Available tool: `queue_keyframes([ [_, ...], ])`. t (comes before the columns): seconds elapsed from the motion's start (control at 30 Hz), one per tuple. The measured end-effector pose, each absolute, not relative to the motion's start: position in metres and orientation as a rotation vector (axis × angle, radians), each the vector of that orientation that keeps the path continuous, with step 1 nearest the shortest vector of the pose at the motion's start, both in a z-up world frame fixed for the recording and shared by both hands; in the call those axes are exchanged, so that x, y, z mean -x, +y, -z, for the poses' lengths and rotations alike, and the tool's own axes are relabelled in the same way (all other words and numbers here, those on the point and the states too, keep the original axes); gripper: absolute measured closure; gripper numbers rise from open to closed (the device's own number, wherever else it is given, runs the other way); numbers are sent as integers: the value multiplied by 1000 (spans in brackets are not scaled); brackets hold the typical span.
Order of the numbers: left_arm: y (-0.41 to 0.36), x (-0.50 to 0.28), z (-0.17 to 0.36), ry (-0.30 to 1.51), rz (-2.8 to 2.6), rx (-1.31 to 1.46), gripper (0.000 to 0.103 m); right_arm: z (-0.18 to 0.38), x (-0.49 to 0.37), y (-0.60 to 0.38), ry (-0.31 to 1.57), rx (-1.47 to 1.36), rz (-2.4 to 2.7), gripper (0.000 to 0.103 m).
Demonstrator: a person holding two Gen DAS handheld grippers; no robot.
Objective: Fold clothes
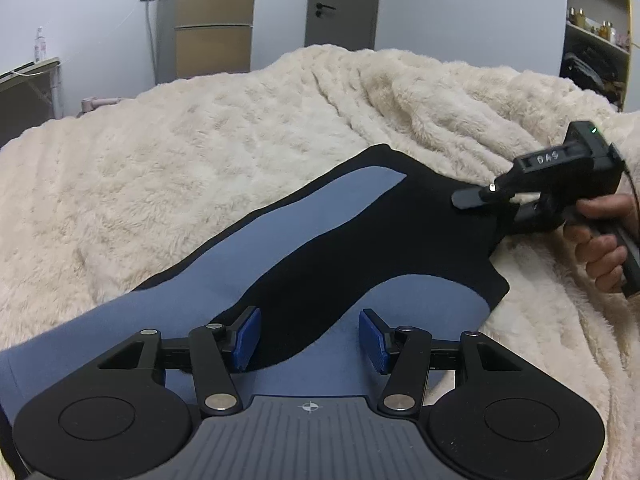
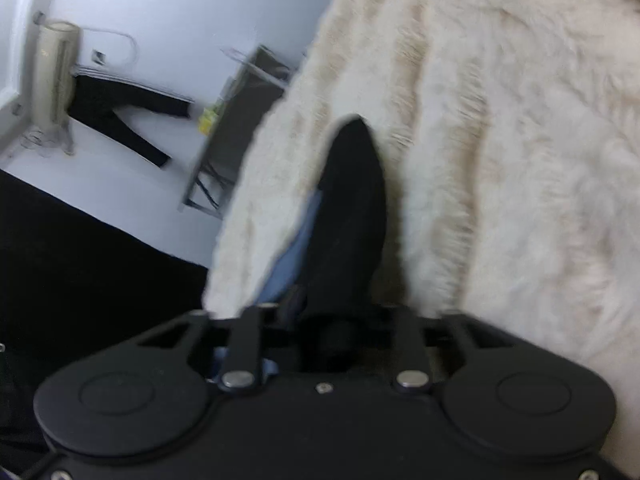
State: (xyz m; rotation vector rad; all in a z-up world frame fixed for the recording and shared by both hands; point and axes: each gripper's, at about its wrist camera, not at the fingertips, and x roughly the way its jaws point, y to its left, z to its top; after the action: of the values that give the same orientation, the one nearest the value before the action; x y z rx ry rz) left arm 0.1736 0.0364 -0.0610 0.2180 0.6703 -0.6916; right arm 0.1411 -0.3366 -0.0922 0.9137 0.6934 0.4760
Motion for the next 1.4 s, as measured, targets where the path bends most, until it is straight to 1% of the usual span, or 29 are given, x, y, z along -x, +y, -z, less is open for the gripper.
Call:
queue_keyframes([
  [0.13,32,-180,64,692,685,-202,71,48,-131,-323,643,-799,-463,95],
  [0.23,30,-182,67,701,675,-159,70,-3,-118,-295,556,-518,-452,95],
  [0.37,31,-182,69,705,661,-100,69,-49,-108,-216,493,-76,-454,95],
  [0.43,39,-178,69,700,652,-62,69,-65,-100,-174,461,31,-477,95],
  [0.5,69,-168,60,694,602,31,69,-75,-97,-135,451,57,-516,95],
  [0.6,141,-141,43,668,444,237,69,-69,-94,-65,441,144,-606,95],
  [0.7,221,-98,33,611,236,410,69,-30,-102,-4,514,204,-655,94],
  [0.77,258,-69,33,568,120,469,69,13,-108,40,597,244,-682,94],
  [0.8,268,-60,35,549,91,492,69,38,-108,62,634,275,-693,88],
  [0.83,278,-50,38,528,60,522,69,49,-105,73,645,296,-693,80],
  [0.87,289,-38,43,501,23,582,69,52,-93,80,611,319,-699,75],
  [0.9,293,-33,45,471,19,622,69,53,-79,87,563,344,-708,55],
  [0.93,294,-31,44,442,20,627,65,50,-73,89,539,347,-735,37],
  [0.97,292,-28,41,401,11,615,59,39,-64,83,509,327,-823,33],
  [1.07,287,-28,40,399,19,582,56,14,-53,45,445,308,-889,33],
  [1.17,277,-32,39,419,61,537,52,1,-69,-12,402,238,-779,33],
  [1.2,274,-32,37,425,74,517,52,0,-82,-33,404,203,-720,35],
  [1.23,268,-31,36,423,99,496,52,2,-92,-45,413,202,-673,41],
  [1.3,261,-32,33,422,115,477,49,5,-111,-60,440,207,-604,47],
  [1.4,248,-34,31,445,139,443,43,3,-124,-67,454,148,-571,47],
])
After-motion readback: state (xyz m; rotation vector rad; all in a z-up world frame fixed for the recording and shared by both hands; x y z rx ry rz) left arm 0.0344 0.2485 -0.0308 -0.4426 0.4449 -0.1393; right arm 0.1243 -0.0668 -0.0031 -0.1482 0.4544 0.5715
